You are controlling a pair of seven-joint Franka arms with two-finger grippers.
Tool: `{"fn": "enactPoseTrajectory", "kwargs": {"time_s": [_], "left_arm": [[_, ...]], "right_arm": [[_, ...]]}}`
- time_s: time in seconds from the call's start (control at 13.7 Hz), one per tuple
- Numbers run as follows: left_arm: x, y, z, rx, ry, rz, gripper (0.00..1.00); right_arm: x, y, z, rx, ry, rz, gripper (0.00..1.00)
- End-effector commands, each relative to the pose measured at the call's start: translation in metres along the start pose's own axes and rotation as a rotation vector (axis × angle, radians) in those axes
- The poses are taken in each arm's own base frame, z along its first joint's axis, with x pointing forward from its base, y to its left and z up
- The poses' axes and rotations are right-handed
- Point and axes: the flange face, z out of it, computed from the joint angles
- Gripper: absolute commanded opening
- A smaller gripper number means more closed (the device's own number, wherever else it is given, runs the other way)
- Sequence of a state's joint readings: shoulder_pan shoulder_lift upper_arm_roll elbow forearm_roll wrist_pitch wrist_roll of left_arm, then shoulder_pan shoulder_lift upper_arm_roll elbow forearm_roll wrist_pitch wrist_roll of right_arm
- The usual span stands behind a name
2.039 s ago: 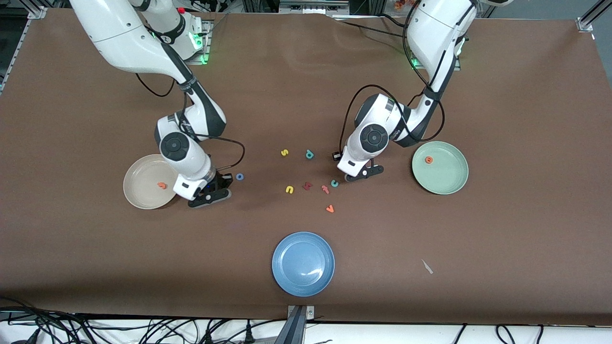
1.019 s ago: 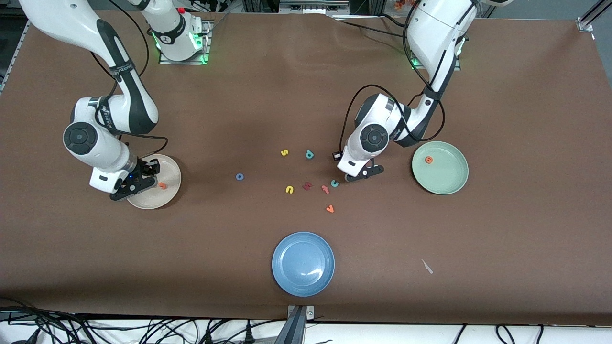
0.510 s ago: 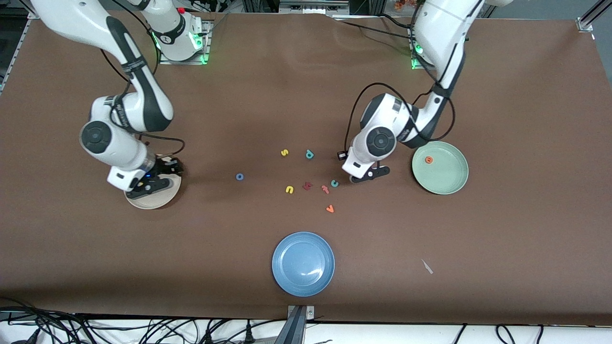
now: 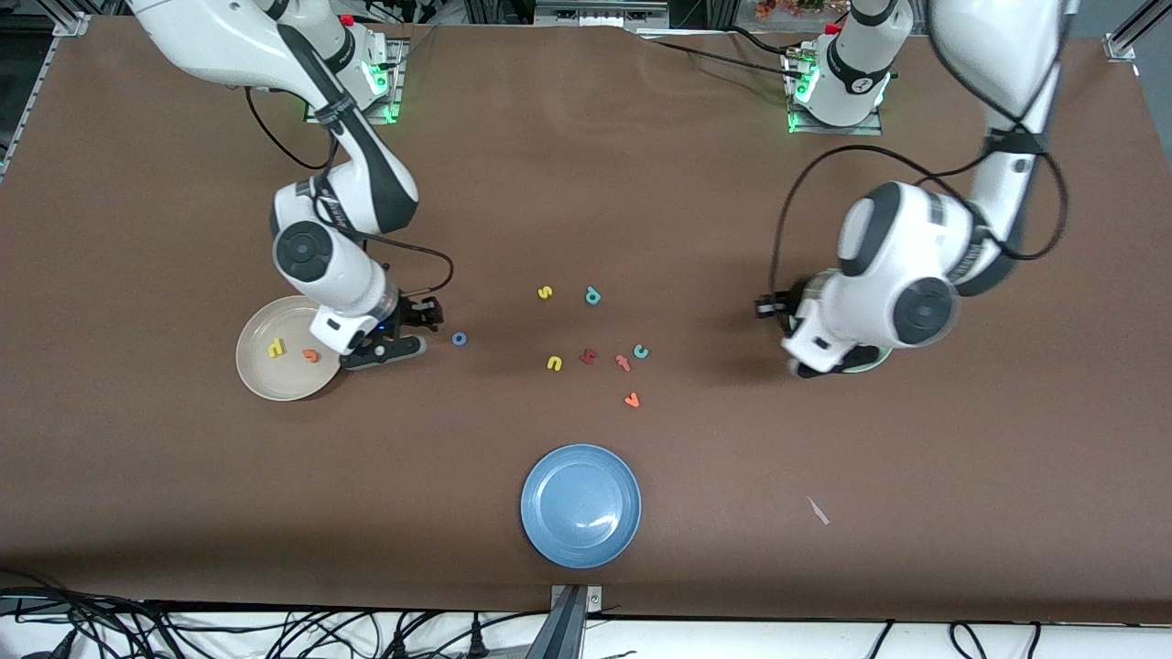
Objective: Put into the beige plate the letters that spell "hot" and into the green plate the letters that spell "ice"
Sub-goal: 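Grasp the blue o with the right gripper while the left gripper drops the bar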
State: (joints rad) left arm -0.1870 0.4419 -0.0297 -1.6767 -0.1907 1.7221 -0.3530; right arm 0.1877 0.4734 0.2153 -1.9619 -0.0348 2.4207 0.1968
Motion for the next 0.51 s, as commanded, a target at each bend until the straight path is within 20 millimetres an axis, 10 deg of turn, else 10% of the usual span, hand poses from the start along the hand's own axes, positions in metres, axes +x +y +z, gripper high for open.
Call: {"fn": "enactPoseTrajectory", "kwargs": {"time_s": [0.0,0.44], "left_arm": [[0.017,-0.05,0.006,0.105,-0.025,0.093,0.1],[0.074,-0.107,0.094,0.117,-0.126,0.123,0.13]], "right_arm": [[0.007,-0.025,0.011,0.001,0.0,0.011,0.72],[0.003,-0.045,0.046,-0.041,0.04,0.016,0.72]]}}
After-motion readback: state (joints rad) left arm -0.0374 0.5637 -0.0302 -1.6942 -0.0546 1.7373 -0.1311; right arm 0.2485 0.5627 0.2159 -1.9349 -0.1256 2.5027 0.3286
